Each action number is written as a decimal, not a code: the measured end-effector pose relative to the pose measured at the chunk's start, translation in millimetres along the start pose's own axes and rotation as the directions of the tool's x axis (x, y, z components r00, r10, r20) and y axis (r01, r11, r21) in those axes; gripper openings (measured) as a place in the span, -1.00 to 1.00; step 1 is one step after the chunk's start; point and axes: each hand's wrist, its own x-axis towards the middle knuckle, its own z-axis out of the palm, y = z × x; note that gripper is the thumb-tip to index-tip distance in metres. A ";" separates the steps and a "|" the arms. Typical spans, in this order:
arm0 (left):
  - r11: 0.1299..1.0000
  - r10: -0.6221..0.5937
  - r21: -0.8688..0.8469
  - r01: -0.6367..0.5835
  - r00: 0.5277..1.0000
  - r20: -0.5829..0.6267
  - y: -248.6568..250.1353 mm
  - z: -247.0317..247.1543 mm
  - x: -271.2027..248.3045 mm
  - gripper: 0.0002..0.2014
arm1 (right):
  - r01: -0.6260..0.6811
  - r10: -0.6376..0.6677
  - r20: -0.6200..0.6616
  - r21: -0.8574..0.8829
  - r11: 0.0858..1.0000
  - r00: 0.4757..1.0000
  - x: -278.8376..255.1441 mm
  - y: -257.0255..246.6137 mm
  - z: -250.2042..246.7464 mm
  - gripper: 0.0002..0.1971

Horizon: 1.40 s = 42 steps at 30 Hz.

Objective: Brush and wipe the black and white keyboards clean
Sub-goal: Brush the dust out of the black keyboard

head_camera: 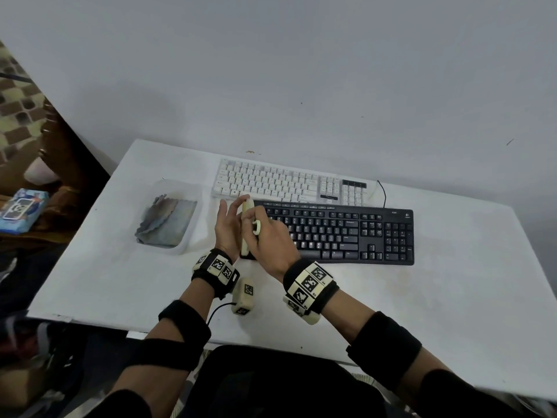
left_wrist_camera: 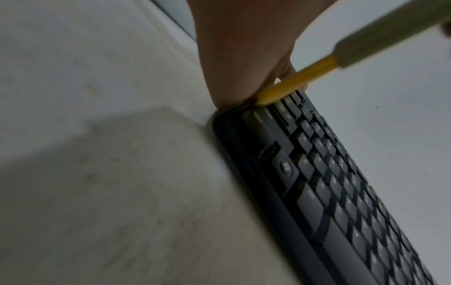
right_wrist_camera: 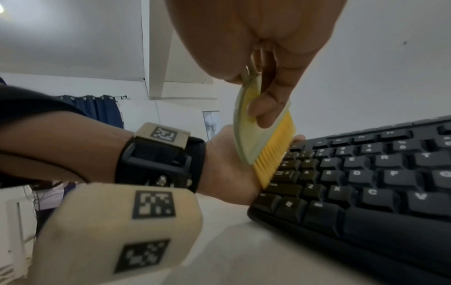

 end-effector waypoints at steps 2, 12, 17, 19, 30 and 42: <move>1.000 -0.011 -0.004 0.011 1.000 -0.004 -1.9 -1.0 0.1 -0.39 | -0.015 0.015 0.013 0.011 1.000 1.000 -1.7 0.7 -1.9 -0.84; 1.000 0.010 0.026 -0.009 1.000 -0.006 -3.9 -1.7 2.5 -0.34 | -0.013 0.013 -0.033 0.008 1.000 0.999 -4.6 4.2 -11.6 -0.90; 0.999 0.017 0.046 -0.016 1.000 -0.013 -4.0 -1.8 1.1 -0.35 | -0.026 0.028 -0.075 0.030 0.999 0.997 0.1 4.1 -12.7 -0.88; 1.000 0.010 0.022 -0.010 1.000 -0.015 -3.6 -1.6 1.0 -0.34 | -0.029 0.029 -0.044 0.020 0.999 0.999 -4.2 6.2 -10.8 -0.88; 0.999 0.019 0.046 -0.019 1.000 -0.013 -5.0 -2.7 1.4 -0.35 | -0.070 0.074 -0.048 0.083 0.994 0.996 -15.0 8.3 -15.3 -0.90; 0.985 0.050 0.164 -0.051 0.999 0.012 -5.9 -7.8 2.9 -0.60 | -0.121 0.119 0.026 0.136 0.983 0.993 -29.4 20.8 -22.3 -0.95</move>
